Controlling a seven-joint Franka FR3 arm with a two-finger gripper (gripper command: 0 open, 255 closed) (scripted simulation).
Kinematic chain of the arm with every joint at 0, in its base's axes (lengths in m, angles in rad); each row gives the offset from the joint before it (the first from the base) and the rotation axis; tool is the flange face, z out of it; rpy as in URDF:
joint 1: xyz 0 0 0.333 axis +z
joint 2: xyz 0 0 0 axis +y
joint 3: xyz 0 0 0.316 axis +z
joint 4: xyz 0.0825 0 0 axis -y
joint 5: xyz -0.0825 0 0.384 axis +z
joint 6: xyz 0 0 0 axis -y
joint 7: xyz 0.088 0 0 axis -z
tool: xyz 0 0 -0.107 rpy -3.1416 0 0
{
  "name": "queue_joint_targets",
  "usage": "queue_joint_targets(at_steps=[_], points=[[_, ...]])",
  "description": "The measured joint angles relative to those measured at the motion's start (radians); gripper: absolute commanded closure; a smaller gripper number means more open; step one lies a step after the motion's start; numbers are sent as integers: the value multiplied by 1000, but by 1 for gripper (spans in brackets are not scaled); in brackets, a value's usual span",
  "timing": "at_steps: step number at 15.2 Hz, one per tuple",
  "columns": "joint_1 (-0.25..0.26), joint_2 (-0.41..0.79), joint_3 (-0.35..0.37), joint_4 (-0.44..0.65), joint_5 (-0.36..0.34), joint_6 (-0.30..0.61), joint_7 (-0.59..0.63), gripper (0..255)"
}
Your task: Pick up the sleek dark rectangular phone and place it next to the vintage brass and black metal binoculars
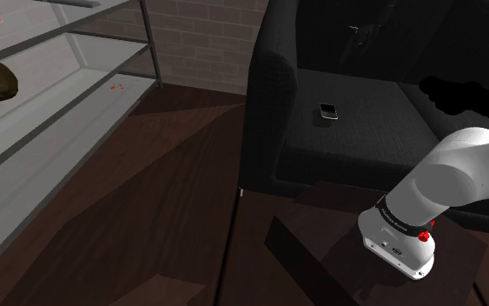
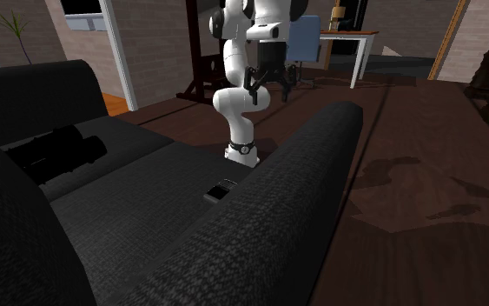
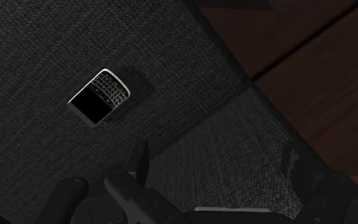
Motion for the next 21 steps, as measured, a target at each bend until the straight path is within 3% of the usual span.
queue_joint_targets(at_steps=[3, 21], points=[[-17, 20, -7, -11, -2, 27, 18, 0], [-234, 449, -123, -115, -8, 497, 280, 0]])
